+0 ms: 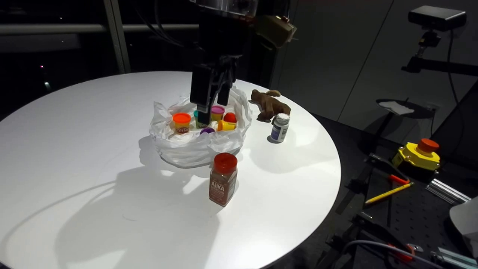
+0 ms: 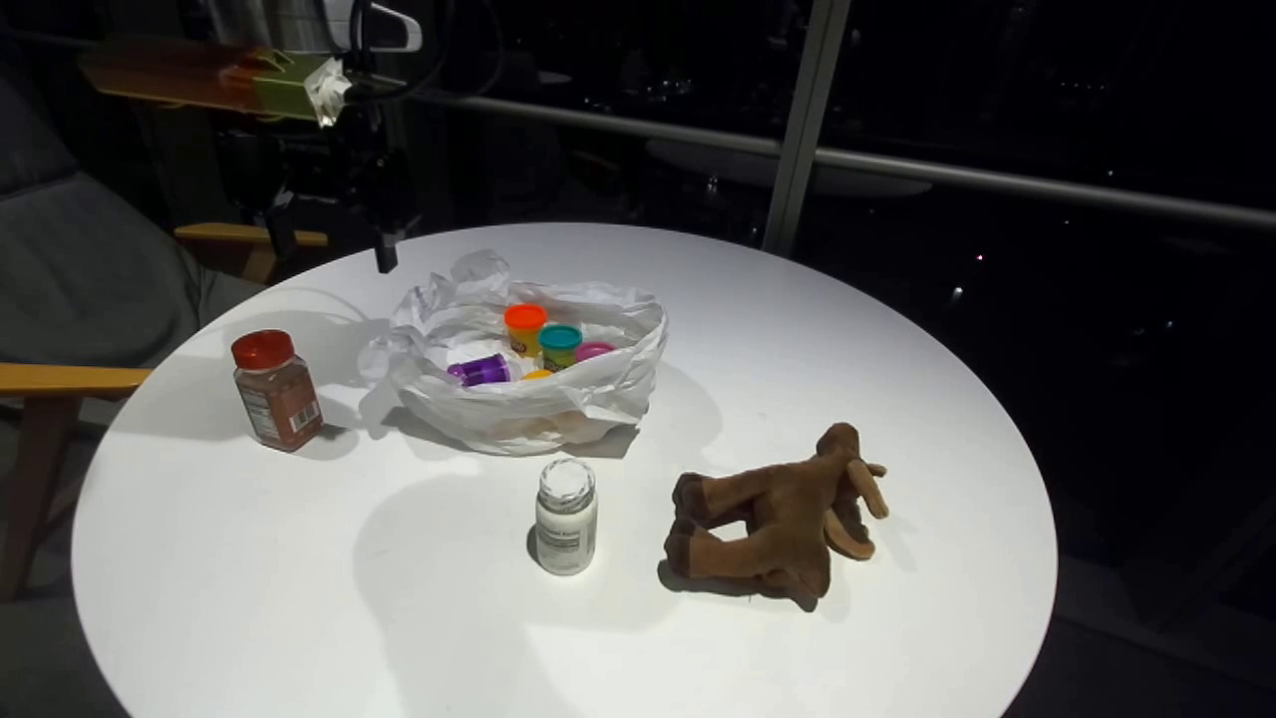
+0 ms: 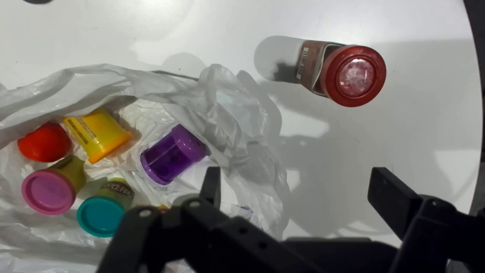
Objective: Pick the objects in the plastic bag and put them on the table
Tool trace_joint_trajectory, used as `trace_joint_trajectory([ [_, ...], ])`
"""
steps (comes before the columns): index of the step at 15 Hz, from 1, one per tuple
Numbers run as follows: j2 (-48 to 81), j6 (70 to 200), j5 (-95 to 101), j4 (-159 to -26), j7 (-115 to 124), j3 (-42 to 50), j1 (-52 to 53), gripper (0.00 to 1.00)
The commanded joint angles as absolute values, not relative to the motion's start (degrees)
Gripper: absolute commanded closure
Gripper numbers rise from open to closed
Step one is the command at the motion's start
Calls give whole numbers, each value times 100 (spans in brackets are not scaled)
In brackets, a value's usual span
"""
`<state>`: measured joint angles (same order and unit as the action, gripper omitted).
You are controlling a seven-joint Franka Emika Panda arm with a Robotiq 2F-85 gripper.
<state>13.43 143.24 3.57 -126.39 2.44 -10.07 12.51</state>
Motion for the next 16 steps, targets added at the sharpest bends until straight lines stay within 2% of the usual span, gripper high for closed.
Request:
trace_joint_trajectory([
  [1,1503,14324,665,-12439,542,-934,1365,0],
  [8,2958,14164,2521,-10923,1641,-277,1995,0],
  [16,3730,14290,2227,-10162,1502,-45,1962,0],
])
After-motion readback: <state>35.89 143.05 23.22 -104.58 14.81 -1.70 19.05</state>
